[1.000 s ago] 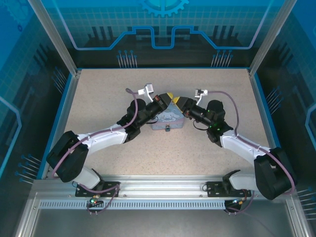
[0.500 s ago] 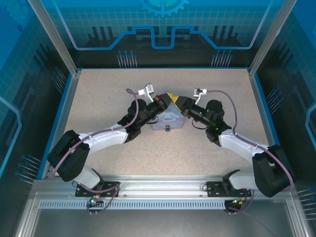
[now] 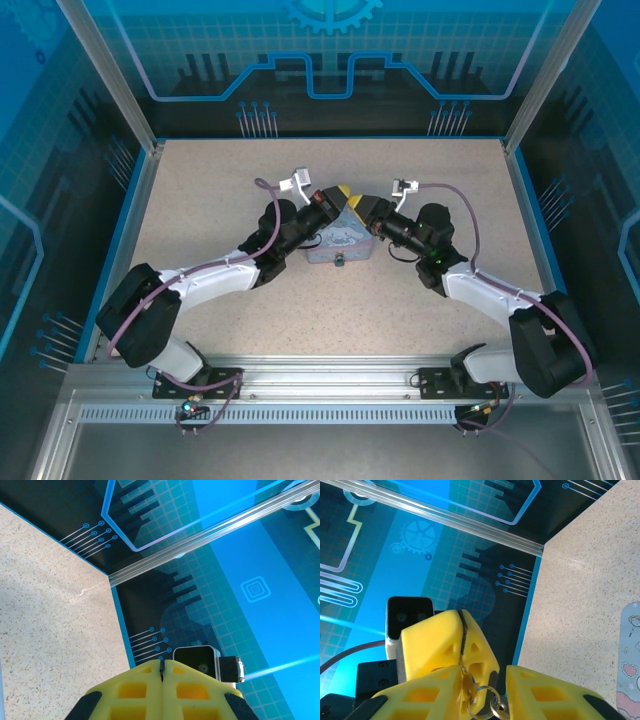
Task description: Unlock a padlock with a key
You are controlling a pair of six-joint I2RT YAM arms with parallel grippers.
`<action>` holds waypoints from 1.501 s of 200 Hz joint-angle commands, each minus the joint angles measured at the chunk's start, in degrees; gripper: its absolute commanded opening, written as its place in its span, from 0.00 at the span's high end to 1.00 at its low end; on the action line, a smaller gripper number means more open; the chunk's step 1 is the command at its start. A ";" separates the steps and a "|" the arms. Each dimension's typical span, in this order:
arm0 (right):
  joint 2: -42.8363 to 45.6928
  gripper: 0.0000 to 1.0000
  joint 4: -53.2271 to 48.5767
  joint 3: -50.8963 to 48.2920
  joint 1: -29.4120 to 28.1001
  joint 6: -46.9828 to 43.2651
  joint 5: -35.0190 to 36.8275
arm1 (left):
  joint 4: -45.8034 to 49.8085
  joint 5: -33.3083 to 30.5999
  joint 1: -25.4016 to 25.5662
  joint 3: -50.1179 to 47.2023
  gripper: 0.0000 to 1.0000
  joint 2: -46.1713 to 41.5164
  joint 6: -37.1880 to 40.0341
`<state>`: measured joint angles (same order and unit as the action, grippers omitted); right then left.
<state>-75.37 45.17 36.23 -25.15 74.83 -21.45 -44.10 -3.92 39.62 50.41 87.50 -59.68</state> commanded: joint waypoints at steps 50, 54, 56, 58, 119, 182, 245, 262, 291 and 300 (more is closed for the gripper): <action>-0.79 0.76 3.25 -0.88 -0.87 0.84 -0.68 | -2.51 -1.44 0.50 2.63 1.00 1.14 0.36; -0.84 0.77 3.24 -0.89 -0.87 0.79 -0.69 | -2.49 -1.44 0.50 2.59 1.00 1.20 0.41; -0.83 0.77 3.25 -0.81 -0.83 0.79 -0.76 | -2.51 -1.44 0.52 2.59 1.00 1.20 0.37; -0.83 0.77 3.19 -0.79 -0.86 0.79 -0.76 | -2.56 -1.44 0.54 2.59 1.00 1.18 0.40; -1.05 0.93 2.65 -0.19 -0.79 0.76 -0.91 | -2.70 -1.44 0.59 2.59 1.00 1.46 0.41; -1.01 1.00 2.61 0.07 -0.02 0.91 -0.96 | -3.05 -1.53 0.53 1.84 1.00 1.27 0.48; -0.74 1.00 3.59 -1.01 1.31 1.94 -0.52 | -5.03 -2.47 0.60 -0.66 1.00 0.89 -0.18; -0.94 1.00 3.63 -1.11 1.33 2.01 -0.22 | -5.62 -2.83 0.59 -1.27 1.00 0.74 -0.26; -1.39 1.00 4.18 -1.08 1.33 2.43 -0.08 | -6.17 -3.28 0.83 -1.82 1.00 0.56 -0.31; -1.52 1.00 4.40 -1.06 1.33 2.53 -0.08 | -6.14 -3.37 0.92 -1.82 1.00 0.61 -0.27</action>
<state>-75.83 47.70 35.55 -24.71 76.71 -22.13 -46.85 -5.98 39.77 49.54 88.47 -60.07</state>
